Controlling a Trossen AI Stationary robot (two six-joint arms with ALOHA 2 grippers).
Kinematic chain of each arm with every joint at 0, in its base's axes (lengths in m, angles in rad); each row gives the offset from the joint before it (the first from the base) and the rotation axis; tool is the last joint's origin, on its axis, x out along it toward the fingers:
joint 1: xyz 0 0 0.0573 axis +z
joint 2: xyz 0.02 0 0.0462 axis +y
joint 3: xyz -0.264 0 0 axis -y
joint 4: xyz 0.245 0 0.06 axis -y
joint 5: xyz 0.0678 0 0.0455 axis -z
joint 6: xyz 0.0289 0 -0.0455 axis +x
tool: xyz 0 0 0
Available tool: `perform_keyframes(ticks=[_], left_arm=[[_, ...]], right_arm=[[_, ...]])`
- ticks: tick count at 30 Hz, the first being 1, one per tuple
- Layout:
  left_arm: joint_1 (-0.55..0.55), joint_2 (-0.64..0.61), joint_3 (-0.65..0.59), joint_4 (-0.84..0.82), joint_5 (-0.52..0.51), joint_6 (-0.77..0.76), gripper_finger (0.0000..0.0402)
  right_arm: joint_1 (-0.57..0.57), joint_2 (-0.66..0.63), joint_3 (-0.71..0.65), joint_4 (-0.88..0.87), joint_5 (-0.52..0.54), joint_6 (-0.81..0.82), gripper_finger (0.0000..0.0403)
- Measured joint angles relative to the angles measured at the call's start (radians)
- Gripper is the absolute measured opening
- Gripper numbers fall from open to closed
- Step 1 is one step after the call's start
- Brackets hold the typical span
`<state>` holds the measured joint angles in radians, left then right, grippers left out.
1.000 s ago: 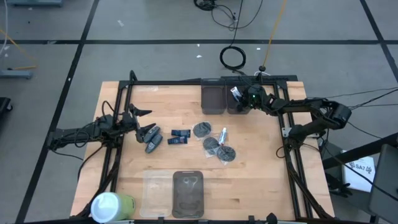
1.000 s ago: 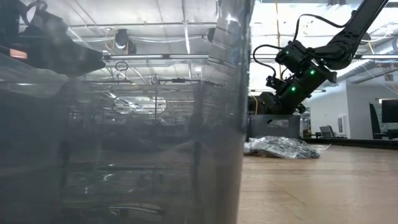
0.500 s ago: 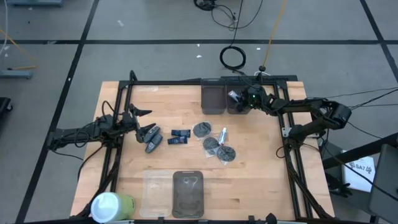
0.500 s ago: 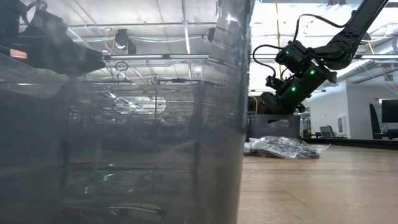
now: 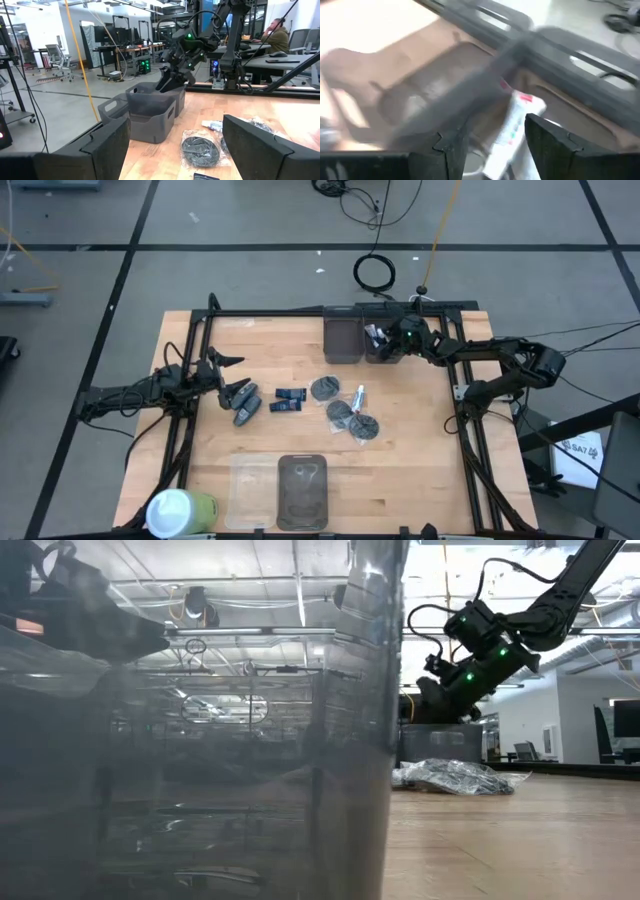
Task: Pick & Place Travel size toiletries
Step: Put the toothpaste into the top right black bin
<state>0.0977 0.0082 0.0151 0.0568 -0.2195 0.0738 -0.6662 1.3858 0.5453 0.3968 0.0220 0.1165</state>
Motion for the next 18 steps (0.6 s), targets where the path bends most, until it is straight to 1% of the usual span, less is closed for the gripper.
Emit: perform_keyframes(ticks=[4,10,13,15,18], left_arm=[[0.0,0.0,0.0,0.0,0.0,0.0,0.031],[0.0,0.0,0.0,0.0,0.0,0.0,0.031],[0.0,0.0,0.0,0.0,0.0,0.0,0.031],[0.0,0.0,0.0,0.0,0.0,0.0,0.031],[0.0,0.0,0.0,0.0,0.0,0.0,0.031]], right_arm=[[0.0,-0.038,0.0,0.025,-0.075,-0.001,0.0179],[0.036,-0.109,0.0,0.041,-0.133,-0.013,0.0185],[0.079,-0.14,0.0,0.049,-0.175,-0.028,0.0184],[0.118,-0.153,0.0,0.049,-0.222,-0.03,0.0184],[0.195,-0.154,0.0,0.048,-0.273,-0.05,0.0184]])
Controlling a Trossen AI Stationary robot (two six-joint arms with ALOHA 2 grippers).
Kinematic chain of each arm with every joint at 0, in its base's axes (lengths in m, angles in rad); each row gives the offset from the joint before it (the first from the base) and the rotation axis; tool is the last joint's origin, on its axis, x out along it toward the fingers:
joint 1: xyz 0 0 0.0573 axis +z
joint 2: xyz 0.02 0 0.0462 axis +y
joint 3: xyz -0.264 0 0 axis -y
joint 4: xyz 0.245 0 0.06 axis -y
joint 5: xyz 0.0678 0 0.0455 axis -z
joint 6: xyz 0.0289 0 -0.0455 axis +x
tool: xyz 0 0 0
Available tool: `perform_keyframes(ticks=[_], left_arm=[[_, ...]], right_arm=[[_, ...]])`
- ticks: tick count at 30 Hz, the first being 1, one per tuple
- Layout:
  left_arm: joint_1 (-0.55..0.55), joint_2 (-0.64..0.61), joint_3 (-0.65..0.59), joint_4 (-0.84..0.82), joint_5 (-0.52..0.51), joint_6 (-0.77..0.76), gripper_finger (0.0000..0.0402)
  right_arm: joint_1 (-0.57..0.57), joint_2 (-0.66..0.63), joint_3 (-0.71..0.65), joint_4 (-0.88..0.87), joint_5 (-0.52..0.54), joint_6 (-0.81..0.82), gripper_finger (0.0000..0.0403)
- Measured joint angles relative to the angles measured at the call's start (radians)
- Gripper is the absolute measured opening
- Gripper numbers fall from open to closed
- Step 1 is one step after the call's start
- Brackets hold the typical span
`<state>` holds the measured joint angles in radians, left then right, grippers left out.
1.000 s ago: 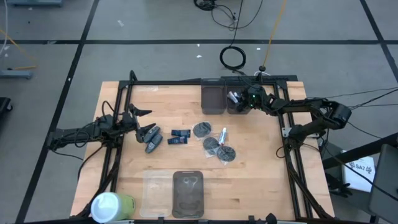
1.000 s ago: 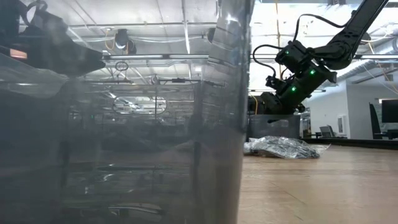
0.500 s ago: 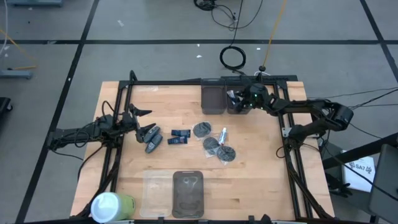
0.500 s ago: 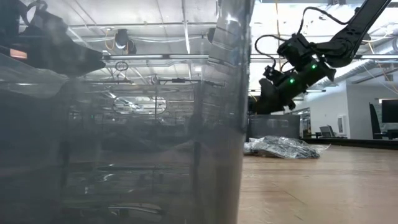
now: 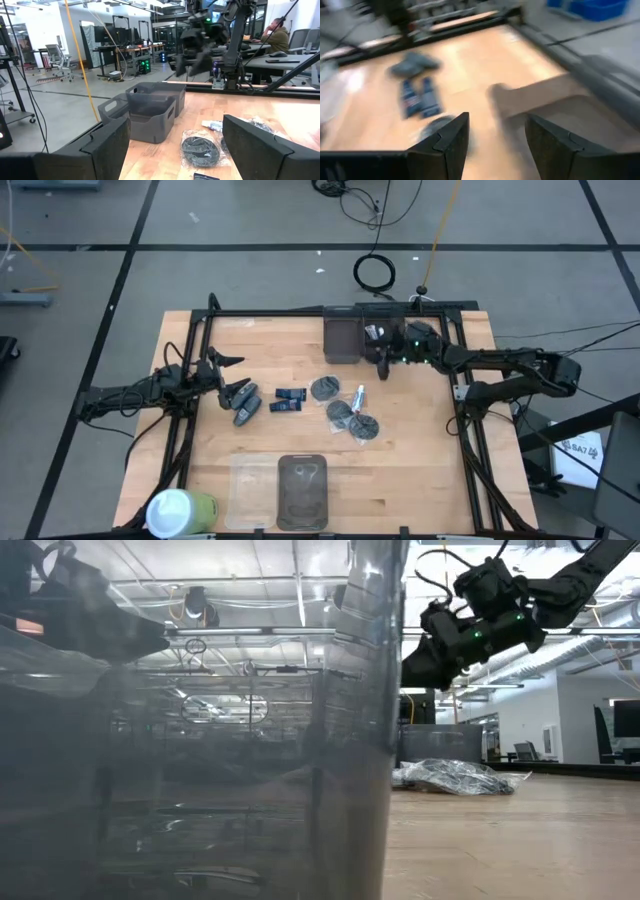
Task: Pick & Place Travel size toiletries
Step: Put the toothpaste into the top right black bin
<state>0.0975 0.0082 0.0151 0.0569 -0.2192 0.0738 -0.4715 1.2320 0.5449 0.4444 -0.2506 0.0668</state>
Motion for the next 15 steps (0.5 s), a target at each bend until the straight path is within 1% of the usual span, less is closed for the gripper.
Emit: perform_keyframes(ticks=[1,7,9,13,15], left_arm=[[0.0,0.0,0.0,0.0,0.0,0.0,0.031],[0.0,0.0,0.0,0.0,0.0,0.0,0.031],[0.0,0.0,0.0,0.0,0.0,0.0,0.031],[0.0,0.0,0.0,0.0,0.0,0.0,0.031],[0.0,0.0,0.0,0.0,0.0,0.0,0.031]], right_arm=[[0.028,0.001,0.0,-0.001,-0.013,-0.005,0.0185],[0.198,0.032,0.0,0.042,-0.011,-0.058,0.0186],[0.248,0.048,0.004,0.052,0.017,-0.07,0.0188],[0.327,0.098,0.041,-0.032,0.091,-0.082,0.0191],[0.356,0.135,0.055,-0.046,0.122,-0.081,0.0191]])
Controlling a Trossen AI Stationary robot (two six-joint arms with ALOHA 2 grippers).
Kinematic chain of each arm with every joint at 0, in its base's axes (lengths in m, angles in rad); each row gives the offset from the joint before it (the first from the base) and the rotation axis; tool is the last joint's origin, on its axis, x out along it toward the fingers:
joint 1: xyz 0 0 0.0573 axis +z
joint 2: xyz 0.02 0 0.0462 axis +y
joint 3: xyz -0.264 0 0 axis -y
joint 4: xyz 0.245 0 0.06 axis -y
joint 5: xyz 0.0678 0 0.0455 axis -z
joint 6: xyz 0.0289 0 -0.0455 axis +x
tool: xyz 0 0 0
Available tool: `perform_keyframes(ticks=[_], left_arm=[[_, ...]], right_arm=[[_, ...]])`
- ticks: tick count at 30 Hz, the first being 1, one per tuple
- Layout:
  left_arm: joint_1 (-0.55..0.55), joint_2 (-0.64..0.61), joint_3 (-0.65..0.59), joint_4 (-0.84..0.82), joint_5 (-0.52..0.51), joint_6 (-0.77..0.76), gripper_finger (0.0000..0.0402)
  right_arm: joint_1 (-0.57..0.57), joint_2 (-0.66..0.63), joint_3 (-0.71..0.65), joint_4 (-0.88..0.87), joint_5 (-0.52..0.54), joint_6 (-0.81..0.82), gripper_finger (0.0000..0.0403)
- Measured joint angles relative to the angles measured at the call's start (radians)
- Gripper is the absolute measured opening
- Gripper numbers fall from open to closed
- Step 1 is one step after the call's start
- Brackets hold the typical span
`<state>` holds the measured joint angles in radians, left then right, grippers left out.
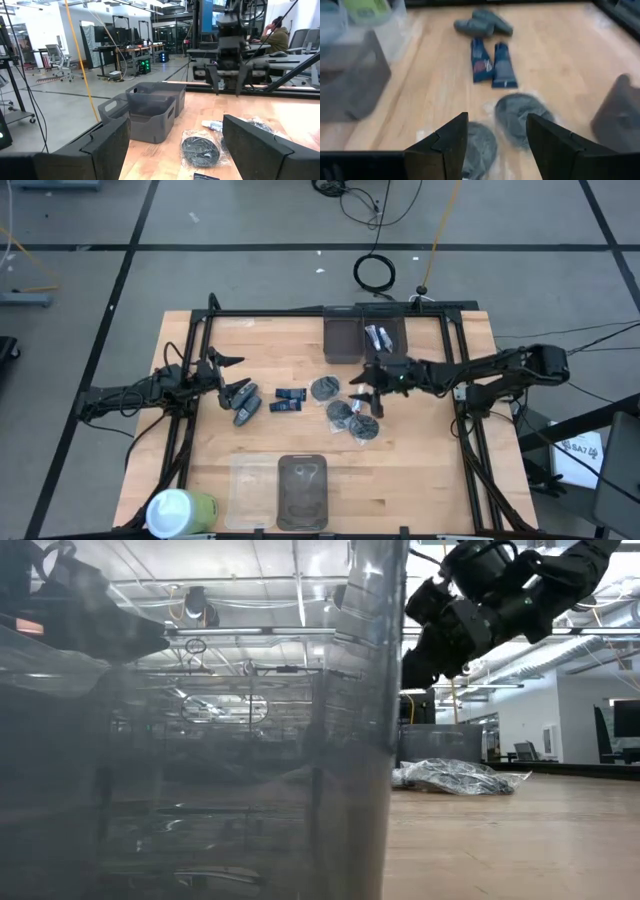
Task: Pick & Place Travel size toiletries
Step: Put the toothpaste into the top right black bin
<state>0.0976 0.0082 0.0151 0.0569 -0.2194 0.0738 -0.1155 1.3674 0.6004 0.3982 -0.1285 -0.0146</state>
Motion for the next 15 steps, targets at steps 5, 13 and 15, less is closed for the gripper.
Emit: perform_keyframes(ticks=[5,13,15], left_arm=[[0.0,0.0,0.0,0.0,0.0,0.0,0.031],[0.0,0.0,0.0,0.0,0.0,0.0,0.031],[0.0,0.0,0.0,0.0,0.0,0.0,0.031]], right_arm=[[0.026,0.107,0.001,-0.018,0.102,-0.003,0.0183],[0.024,0.241,0.0,-0.031,0.159,0.03,0.0176],[0.024,0.246,0.001,-0.047,0.159,0.039,0.0176]])
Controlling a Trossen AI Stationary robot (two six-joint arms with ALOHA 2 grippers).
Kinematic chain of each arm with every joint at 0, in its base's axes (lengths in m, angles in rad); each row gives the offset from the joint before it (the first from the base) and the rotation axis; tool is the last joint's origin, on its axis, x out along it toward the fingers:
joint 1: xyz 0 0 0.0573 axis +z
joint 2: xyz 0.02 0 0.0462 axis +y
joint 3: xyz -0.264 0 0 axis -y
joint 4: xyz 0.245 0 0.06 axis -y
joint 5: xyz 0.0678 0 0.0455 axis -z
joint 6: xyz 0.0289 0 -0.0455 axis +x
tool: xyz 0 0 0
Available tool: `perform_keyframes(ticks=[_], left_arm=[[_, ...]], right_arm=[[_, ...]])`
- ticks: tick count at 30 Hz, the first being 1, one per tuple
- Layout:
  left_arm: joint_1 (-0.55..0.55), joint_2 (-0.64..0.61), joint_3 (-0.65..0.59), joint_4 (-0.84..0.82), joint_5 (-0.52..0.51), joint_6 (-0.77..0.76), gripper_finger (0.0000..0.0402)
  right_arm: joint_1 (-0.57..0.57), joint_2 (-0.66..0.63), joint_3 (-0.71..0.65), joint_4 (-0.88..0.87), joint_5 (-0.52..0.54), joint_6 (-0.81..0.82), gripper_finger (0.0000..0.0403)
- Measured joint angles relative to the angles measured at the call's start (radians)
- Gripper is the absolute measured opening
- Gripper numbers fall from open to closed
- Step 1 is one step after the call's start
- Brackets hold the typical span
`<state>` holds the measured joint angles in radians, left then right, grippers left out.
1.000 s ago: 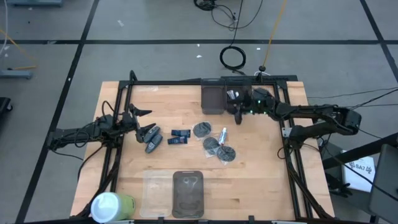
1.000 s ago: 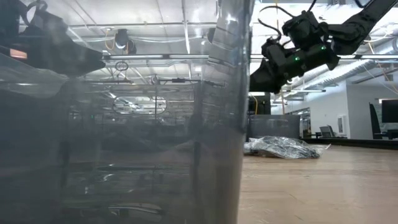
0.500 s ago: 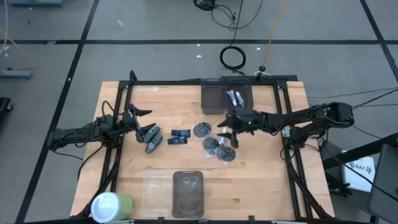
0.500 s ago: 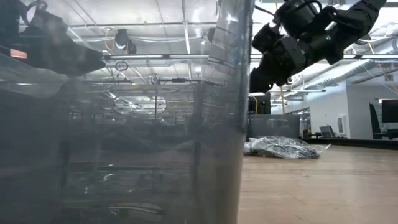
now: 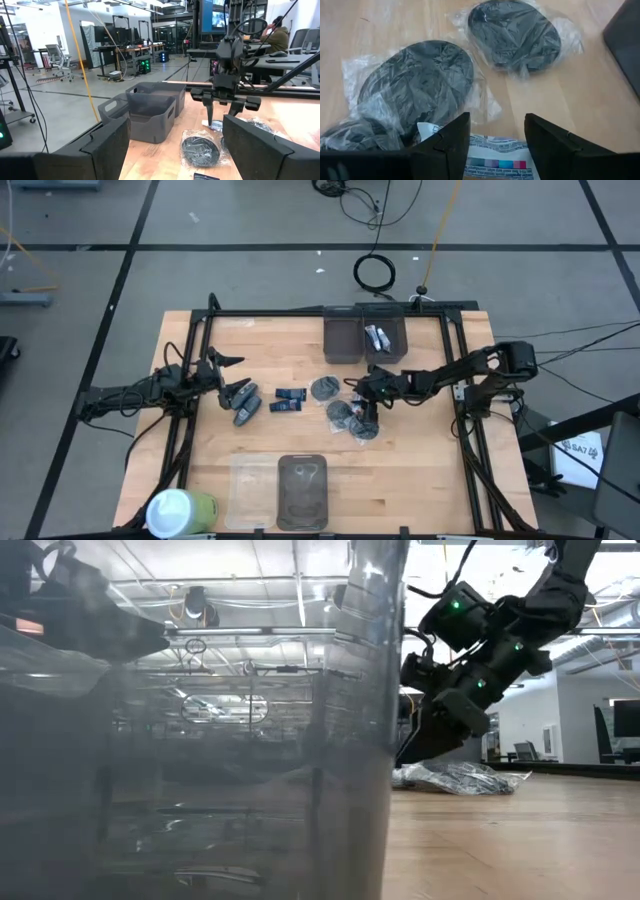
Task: Pick & Place Travel size toiletries
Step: Put the toothpaste into the top right black bin
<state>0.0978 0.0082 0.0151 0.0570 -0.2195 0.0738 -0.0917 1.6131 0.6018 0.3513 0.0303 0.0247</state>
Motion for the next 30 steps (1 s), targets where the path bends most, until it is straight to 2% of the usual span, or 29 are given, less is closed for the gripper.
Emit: perform_keyframes(ticks=[6,20,24,28,30], left_arm=[[0.0,0.0,0.0,0.0,0.0,0.0,0.031],[0.0,0.0,0.0,0.0,0.0,0.0,0.031],[0.0,0.0,0.0,0.0,0.0,0.0,0.031],[0.0,0.0,0.0,0.0,0.0,0.0,0.031],[0.0,0.0,0.0,0.0,0.0,0.0,0.031]], right_arm=[[0.0,-0.04,0.002,-0.147,0.002,0.017,0.0176],[0.003,-0.276,-0.003,-0.597,-0.001,0.166,0.0176],[0.005,-0.338,-0.003,-0.65,-0.008,0.207,0.0176],[0.025,-0.386,-0.003,-0.641,-0.013,0.215,0.0176],[0.036,-0.396,-0.009,-0.605,-0.05,0.224,0.0176]])
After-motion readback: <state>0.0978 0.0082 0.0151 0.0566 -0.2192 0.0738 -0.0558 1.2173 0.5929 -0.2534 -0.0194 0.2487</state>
